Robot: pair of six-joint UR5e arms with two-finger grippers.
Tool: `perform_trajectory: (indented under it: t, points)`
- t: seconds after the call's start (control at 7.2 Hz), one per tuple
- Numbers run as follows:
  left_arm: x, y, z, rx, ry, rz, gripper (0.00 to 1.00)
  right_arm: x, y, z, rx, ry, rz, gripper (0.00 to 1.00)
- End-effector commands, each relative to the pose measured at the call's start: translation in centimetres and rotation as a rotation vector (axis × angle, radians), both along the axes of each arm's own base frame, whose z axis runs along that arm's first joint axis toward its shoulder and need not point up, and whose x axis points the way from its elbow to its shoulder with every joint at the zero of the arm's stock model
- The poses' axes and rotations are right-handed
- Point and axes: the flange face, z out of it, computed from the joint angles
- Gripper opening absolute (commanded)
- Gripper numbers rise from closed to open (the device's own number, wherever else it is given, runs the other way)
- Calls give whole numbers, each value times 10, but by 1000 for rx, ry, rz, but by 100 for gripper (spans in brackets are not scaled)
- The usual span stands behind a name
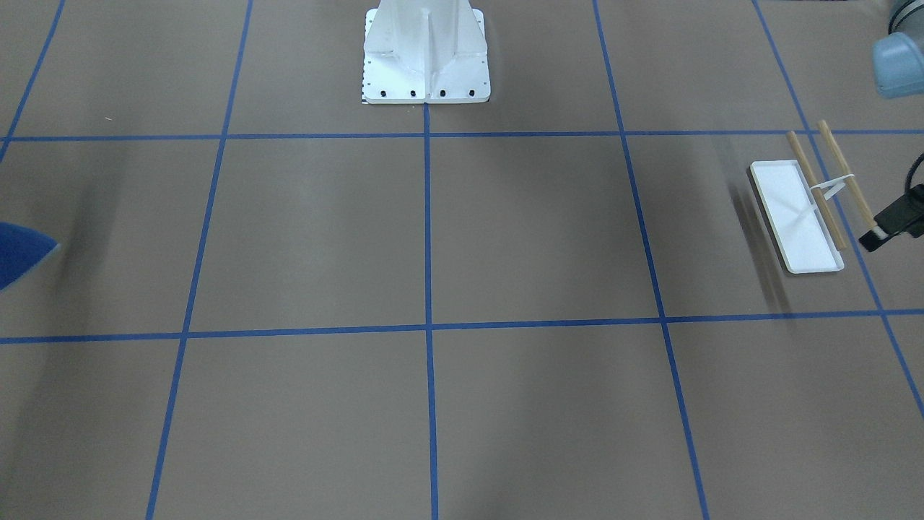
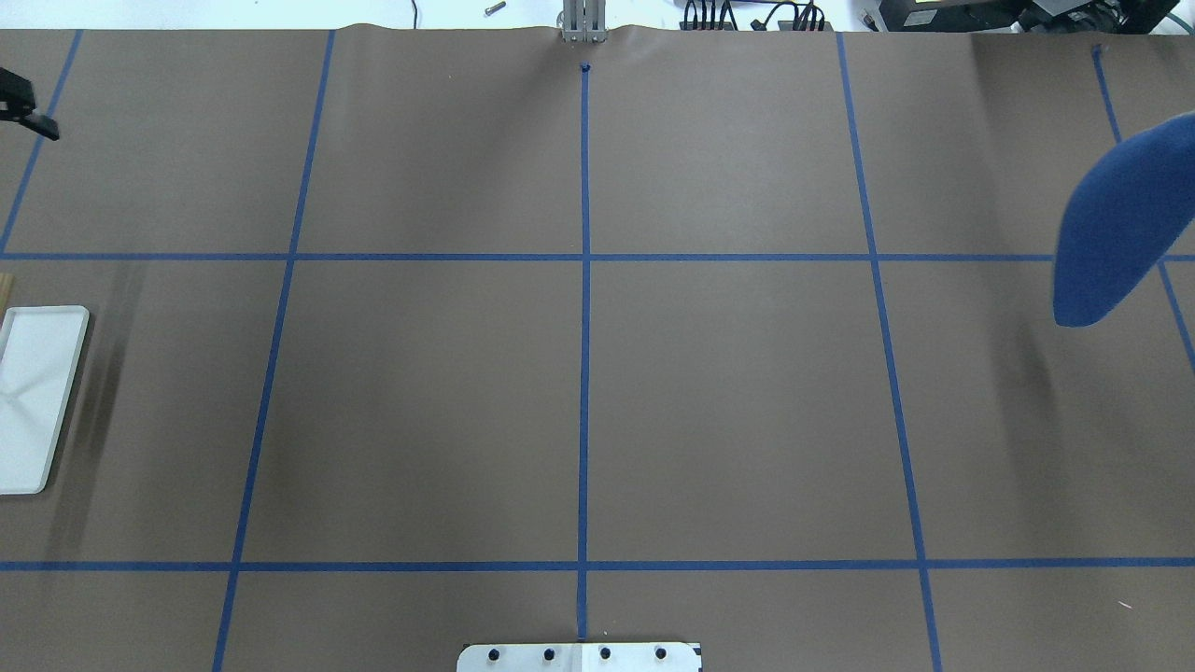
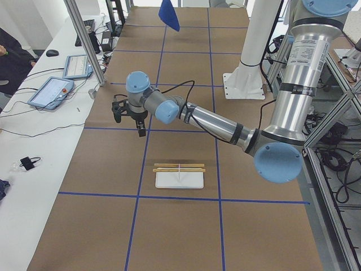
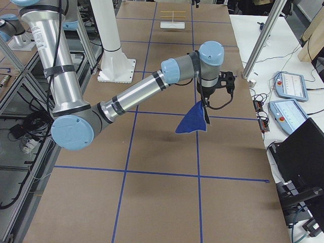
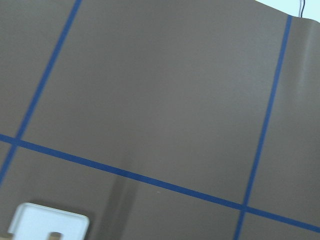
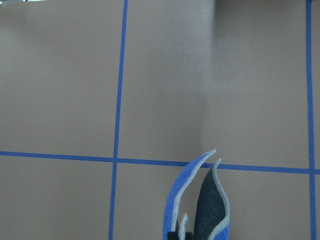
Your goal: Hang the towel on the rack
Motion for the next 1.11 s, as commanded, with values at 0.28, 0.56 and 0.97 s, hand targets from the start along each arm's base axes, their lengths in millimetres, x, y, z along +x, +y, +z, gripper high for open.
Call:
perform_trajectory:
  t: [0.28, 0.56, 0.97]
  points:
    - [120, -12, -140, -256, 177, -102, 98, -110, 29, -126, 144, -122, -15, 0]
    - [175, 2, -202, -359, 245, -106, 98, -167, 60, -195, 314, -173, -127, 0]
    - [229, 29, -258, -398, 290, -47, 98, -302, 136, -243, 667, -192, -95, 0]
